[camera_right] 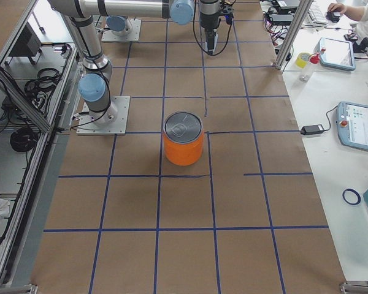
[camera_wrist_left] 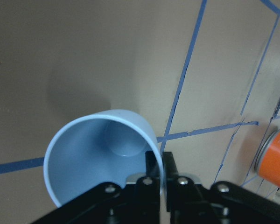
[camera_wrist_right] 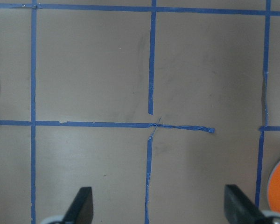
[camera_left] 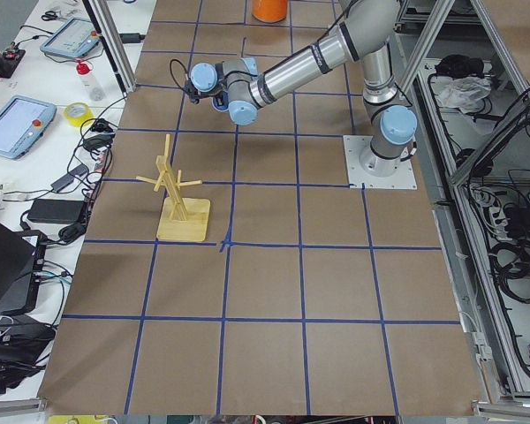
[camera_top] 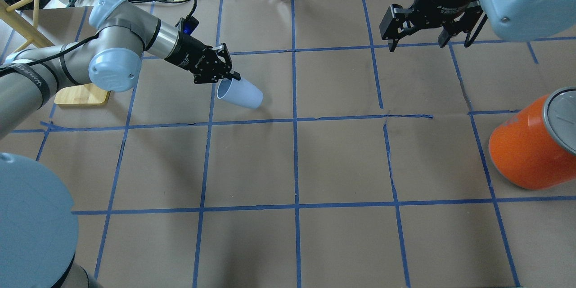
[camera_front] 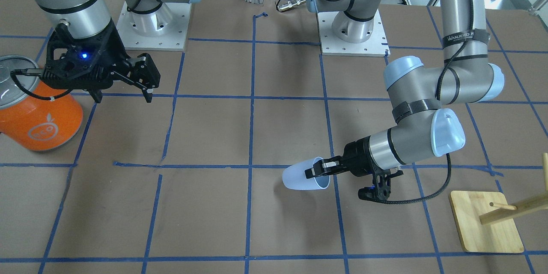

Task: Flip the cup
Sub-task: 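Lift and rotate the cup upright with the left gripper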

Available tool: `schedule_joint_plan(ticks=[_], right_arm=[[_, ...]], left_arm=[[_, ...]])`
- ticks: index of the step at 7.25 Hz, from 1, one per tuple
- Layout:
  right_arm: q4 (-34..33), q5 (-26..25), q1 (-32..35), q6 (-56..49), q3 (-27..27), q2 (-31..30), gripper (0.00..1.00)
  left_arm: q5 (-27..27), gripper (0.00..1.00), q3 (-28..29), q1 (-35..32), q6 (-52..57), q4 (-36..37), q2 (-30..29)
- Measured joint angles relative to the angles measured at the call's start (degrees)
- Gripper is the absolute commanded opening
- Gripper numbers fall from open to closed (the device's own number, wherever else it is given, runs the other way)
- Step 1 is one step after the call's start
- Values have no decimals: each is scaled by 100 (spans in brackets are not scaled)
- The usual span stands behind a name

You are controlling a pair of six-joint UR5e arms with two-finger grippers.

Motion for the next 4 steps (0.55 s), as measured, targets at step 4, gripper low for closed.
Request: schedule_joint_plan(ticks=[4], right_arm=[[0, -3, -1, -1, 20, -3, 100]], left_arm=[[3003, 0, 899, -14, 656, 287, -41]])
